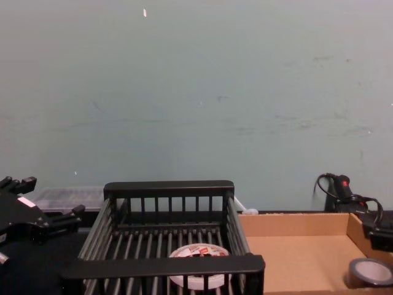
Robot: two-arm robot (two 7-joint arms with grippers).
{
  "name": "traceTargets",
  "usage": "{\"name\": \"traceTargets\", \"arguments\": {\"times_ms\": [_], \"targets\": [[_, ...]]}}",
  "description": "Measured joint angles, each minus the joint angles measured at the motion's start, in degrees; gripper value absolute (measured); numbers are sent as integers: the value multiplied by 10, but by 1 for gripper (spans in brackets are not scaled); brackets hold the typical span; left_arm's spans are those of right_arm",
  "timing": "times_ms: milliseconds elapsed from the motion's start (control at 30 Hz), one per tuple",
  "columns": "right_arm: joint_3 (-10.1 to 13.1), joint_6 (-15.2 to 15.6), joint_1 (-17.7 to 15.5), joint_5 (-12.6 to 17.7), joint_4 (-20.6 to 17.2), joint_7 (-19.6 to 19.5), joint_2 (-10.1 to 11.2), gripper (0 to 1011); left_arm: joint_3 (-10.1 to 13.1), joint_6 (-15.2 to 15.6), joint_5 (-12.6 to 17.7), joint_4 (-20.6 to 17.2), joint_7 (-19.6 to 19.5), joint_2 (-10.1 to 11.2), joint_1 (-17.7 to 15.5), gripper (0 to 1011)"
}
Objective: Pick up the white tape and place it into the black box , Pick up the silver tape and place it into the brown box.
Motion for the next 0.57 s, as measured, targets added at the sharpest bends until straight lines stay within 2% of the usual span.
{"name": "traceTargets", "arguments": {"times_ms": [567], "targets": [[0,0,0,0,0,0,0,1002,0,0,0,0,0,0,0,1001]]}}
